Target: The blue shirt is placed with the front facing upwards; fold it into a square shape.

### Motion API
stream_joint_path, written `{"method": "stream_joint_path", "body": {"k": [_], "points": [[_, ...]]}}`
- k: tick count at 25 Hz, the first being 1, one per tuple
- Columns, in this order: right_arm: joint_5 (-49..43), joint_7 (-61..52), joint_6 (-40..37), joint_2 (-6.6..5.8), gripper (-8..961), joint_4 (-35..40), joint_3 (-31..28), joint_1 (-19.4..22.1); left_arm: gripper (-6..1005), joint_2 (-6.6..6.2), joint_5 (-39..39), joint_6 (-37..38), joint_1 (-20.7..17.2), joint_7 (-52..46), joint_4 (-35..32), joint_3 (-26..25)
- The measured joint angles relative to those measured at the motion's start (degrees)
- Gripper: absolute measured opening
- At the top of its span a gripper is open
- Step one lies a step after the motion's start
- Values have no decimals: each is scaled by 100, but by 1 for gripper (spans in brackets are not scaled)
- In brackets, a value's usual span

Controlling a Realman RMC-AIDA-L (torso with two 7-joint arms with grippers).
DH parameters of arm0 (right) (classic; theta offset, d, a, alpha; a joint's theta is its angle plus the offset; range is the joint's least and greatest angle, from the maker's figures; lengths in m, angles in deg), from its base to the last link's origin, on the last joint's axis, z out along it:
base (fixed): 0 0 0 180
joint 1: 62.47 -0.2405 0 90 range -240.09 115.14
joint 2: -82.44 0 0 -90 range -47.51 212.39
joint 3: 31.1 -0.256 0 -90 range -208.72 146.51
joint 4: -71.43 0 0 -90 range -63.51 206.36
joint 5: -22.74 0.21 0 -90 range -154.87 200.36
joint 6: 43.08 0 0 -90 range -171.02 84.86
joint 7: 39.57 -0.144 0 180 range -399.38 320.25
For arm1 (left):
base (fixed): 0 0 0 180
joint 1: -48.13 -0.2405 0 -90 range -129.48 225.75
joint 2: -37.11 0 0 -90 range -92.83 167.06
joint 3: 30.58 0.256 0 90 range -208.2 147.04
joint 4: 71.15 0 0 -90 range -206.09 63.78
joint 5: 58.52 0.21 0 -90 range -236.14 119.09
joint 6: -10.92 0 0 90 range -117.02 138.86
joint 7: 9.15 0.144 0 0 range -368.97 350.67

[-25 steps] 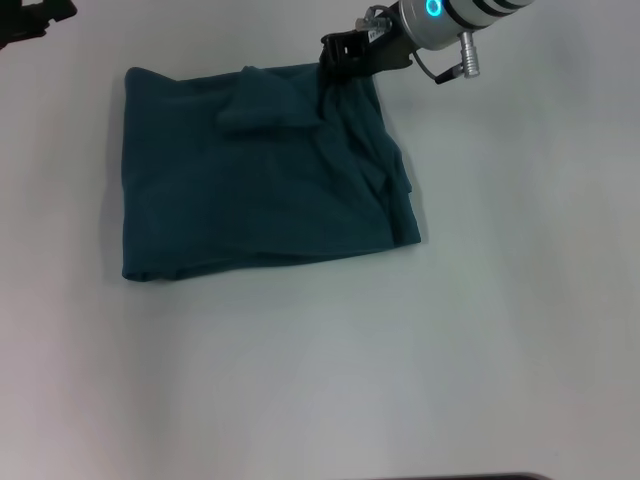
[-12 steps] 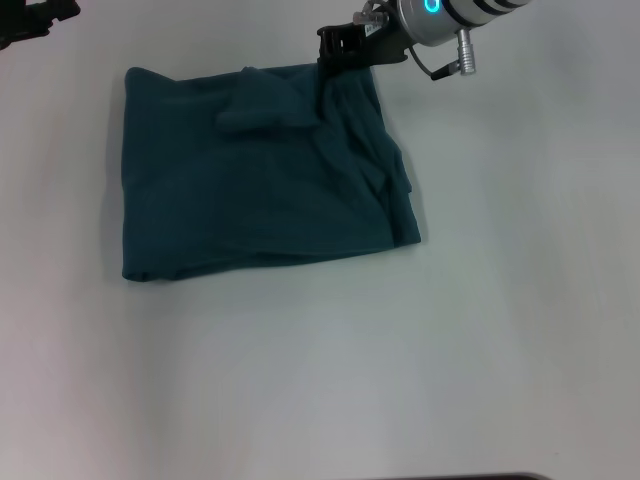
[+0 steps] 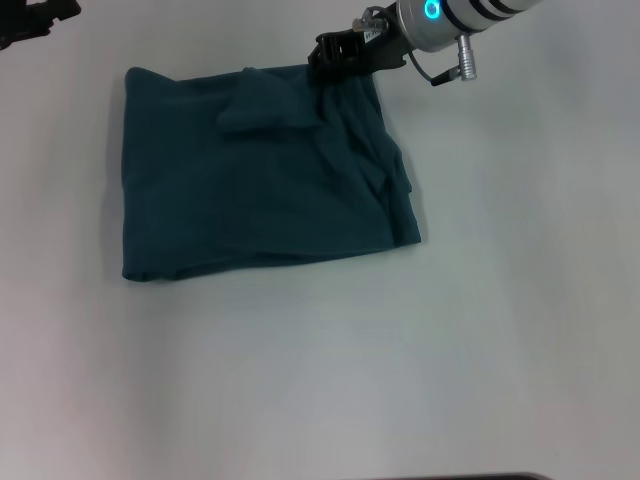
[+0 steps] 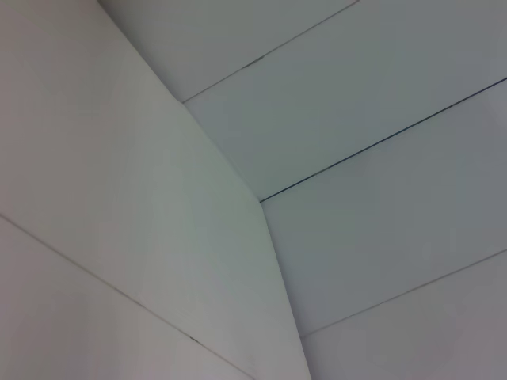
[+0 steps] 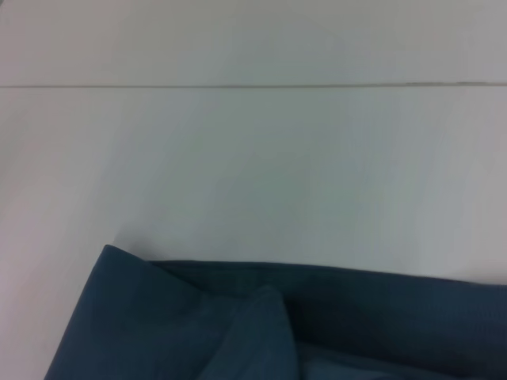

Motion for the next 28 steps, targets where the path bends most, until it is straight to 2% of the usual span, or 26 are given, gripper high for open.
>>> {"method": "stream_joint_path", "body": {"k": [8,14,22,28], "points": [[1,-39,75,3,389,1,-13,21,966,1,-7,1,10,5,-13,-1],[59,-72,356,34,640,-297,14,-31,965,11,-8,-7,14,28,-35,-1],[207,-60,408,45,704,-337,29,-20,966,24,-7,-51,90,74,-170,8],[227,-40,439,34,557,-332,38,-8,965,22,19,-51,89,76,-179,9]]}}
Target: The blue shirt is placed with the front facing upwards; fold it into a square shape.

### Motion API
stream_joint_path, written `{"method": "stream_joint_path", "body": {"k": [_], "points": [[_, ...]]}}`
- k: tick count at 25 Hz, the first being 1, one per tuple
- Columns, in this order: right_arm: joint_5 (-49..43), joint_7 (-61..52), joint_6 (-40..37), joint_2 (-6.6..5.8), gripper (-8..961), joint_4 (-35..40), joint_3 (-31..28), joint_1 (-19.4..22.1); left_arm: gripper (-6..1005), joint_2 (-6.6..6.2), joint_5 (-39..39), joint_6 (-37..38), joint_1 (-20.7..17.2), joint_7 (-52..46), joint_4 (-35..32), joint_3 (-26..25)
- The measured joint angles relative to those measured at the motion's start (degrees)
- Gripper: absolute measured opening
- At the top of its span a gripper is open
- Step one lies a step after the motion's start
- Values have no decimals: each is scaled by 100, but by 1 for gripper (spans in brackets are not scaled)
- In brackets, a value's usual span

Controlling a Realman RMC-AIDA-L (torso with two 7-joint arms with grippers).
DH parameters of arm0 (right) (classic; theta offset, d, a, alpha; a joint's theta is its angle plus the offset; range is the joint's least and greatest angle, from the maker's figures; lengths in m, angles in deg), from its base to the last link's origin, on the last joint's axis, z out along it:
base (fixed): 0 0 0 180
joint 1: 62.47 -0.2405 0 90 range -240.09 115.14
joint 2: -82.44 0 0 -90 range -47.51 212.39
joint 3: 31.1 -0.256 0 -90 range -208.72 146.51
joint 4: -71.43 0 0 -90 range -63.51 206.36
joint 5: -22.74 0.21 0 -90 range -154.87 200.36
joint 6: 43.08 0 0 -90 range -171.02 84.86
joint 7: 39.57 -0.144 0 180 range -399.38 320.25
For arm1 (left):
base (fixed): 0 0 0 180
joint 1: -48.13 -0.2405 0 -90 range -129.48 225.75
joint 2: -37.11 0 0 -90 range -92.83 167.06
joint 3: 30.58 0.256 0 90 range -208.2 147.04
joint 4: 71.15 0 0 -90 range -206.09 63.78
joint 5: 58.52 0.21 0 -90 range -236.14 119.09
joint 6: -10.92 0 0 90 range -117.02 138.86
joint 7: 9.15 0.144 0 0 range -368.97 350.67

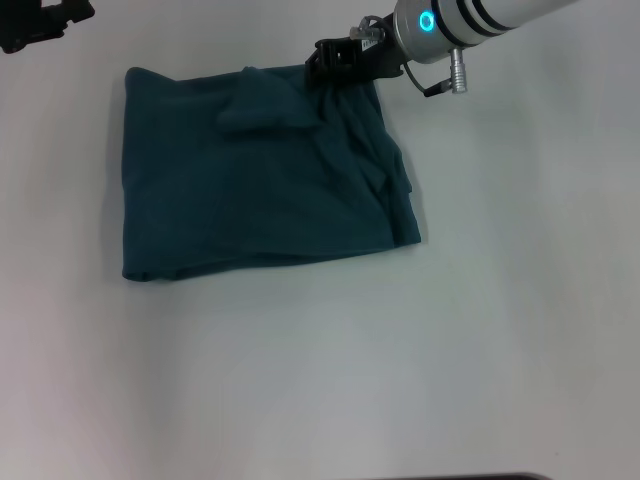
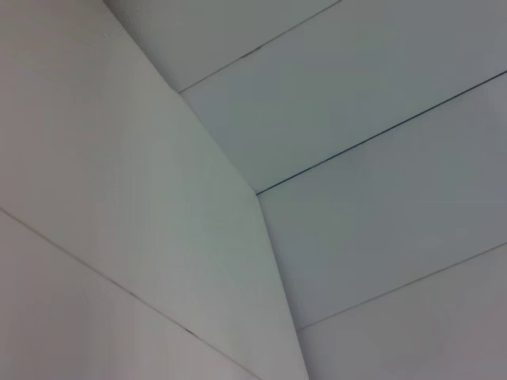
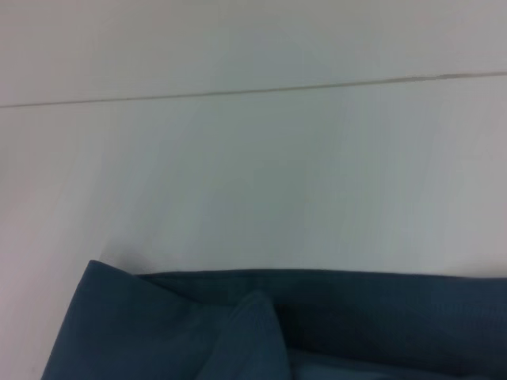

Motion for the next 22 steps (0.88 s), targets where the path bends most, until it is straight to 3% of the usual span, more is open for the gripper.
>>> {"method": "stream_joint_path", "body": {"k": [10,15,22], "points": [[3,4,71,2,153,-12,-3,3,963,0,18,-26,24,0,-1,0],[85,13,23,8,65,54,-11,14,963,0,19,-31,33,0,0,0],[458,2,-772,-15,66,909,-5,356,963,0,7,-30,-15,0,0,-8]]}}
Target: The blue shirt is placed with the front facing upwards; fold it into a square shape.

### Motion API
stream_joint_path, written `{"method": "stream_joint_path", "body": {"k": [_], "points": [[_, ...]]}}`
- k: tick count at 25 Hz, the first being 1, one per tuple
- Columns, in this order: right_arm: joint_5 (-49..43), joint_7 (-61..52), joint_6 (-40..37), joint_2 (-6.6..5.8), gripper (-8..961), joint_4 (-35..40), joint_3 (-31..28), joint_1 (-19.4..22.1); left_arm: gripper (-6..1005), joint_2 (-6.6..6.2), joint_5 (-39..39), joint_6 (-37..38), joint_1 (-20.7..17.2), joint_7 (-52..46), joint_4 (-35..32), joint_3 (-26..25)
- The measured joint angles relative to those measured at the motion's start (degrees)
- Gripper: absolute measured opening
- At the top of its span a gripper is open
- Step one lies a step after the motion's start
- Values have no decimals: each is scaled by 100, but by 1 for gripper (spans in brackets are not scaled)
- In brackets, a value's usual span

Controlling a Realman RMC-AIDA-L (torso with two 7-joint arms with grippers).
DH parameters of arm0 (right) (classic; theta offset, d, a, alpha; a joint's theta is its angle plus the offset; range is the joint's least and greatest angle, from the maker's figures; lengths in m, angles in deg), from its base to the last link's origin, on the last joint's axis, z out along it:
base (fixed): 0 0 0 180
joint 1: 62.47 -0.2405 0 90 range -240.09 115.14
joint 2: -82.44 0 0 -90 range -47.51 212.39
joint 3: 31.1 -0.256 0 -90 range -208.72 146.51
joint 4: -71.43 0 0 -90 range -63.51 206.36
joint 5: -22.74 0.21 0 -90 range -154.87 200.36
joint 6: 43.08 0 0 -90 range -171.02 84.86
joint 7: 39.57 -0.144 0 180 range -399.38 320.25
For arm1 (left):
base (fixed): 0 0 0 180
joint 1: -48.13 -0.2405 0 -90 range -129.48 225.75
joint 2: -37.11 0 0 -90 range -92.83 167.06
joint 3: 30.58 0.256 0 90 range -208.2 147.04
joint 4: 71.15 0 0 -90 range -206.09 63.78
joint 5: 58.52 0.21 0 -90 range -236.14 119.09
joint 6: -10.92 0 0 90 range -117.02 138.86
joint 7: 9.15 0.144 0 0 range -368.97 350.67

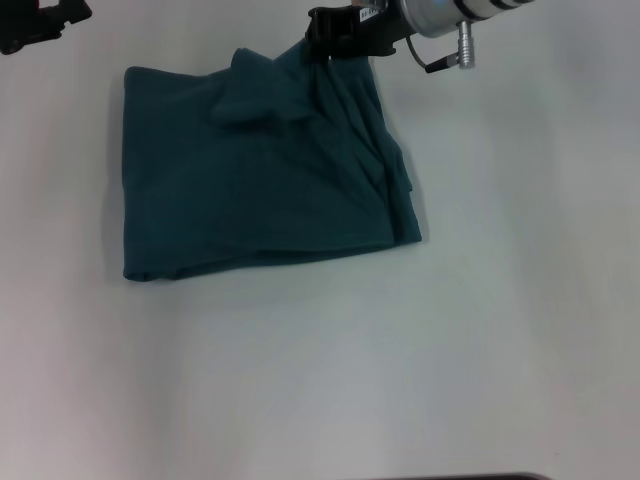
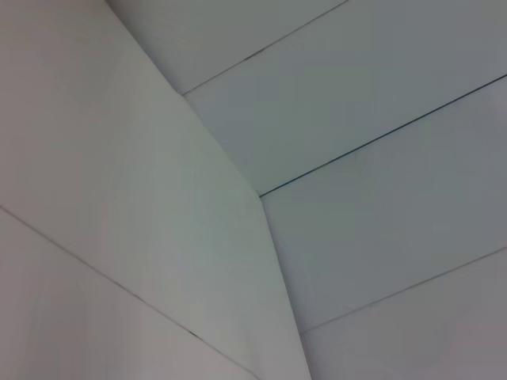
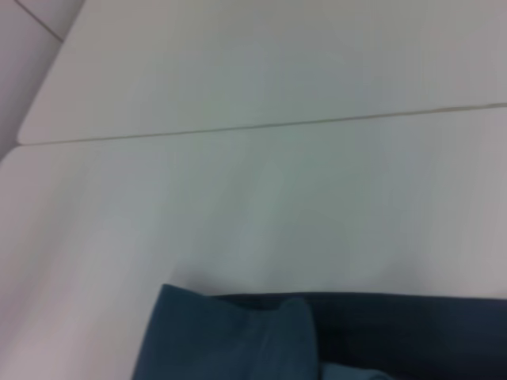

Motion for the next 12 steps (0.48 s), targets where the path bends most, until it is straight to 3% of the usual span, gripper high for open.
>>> {"method": "stream_joint_path", "body": {"k": [6,12], "points": [[61,-112,-391,-21,64,447,-4,196,964,0,-3,0,-2,0,0,-14],[-51,-198,-145,-47,58,496,34,261,964,-7,1,-40,45,0,-1,6]]}}
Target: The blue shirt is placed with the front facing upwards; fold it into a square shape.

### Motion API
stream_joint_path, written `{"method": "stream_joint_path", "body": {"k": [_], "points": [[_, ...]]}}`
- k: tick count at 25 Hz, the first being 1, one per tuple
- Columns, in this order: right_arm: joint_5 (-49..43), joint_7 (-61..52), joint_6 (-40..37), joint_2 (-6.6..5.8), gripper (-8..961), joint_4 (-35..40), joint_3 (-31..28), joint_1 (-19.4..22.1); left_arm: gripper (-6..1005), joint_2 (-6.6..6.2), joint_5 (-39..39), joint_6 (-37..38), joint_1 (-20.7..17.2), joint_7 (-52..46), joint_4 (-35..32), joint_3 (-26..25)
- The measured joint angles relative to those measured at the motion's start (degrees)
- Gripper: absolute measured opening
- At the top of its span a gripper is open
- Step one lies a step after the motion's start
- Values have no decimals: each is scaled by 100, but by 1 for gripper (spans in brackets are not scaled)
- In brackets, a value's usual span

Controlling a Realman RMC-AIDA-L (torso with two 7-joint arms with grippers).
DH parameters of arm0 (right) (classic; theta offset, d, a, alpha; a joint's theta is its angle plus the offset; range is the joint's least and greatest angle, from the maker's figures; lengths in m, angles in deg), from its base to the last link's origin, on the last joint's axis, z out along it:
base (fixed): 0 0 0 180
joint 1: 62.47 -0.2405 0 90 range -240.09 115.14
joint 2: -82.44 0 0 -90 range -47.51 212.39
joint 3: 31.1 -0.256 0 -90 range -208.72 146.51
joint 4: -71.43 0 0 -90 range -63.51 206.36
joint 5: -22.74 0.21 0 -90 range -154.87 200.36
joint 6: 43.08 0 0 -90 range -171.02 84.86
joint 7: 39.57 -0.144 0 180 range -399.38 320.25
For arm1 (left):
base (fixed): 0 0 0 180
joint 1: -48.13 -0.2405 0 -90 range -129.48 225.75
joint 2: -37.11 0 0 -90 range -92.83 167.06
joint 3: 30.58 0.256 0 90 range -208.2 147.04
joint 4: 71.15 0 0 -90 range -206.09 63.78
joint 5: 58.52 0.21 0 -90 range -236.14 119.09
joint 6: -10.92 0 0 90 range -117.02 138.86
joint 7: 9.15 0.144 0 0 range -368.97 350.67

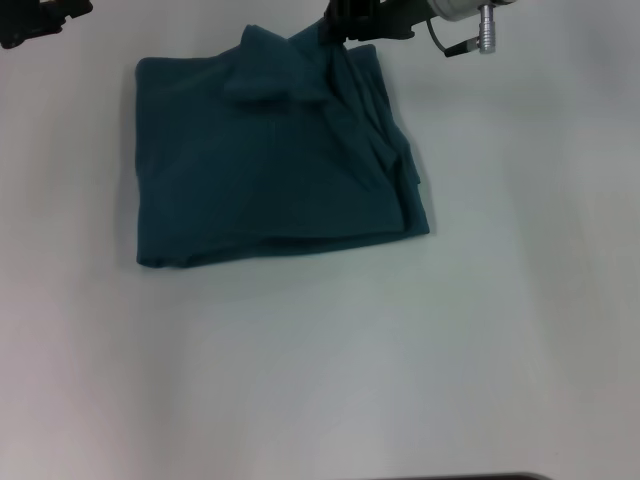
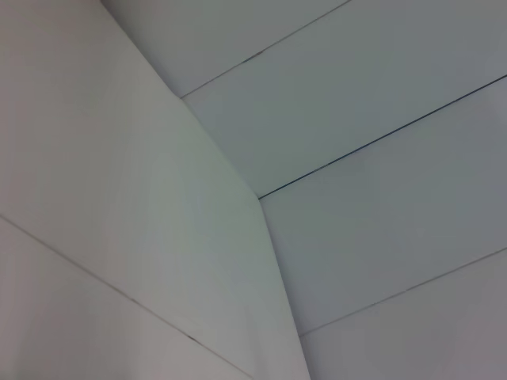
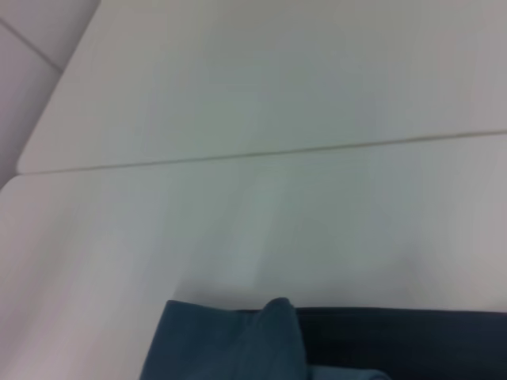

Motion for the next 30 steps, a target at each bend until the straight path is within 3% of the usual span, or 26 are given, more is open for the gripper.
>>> {"method": "stream_joint_path", "body": {"k": [24,26,30], "points": [[-878,-177,1075,-54,117,-456,213,-67,963,19,-2,-14,-23,0,-70,54],[-1218,-344,1149,-94,199,-450,196,-70,964,24,-8,8,-29,0,-70,55],[-1066,-387,946,-144,363,-344,171,-37,964,31,-10,27,-32,0,-70,60]]}}
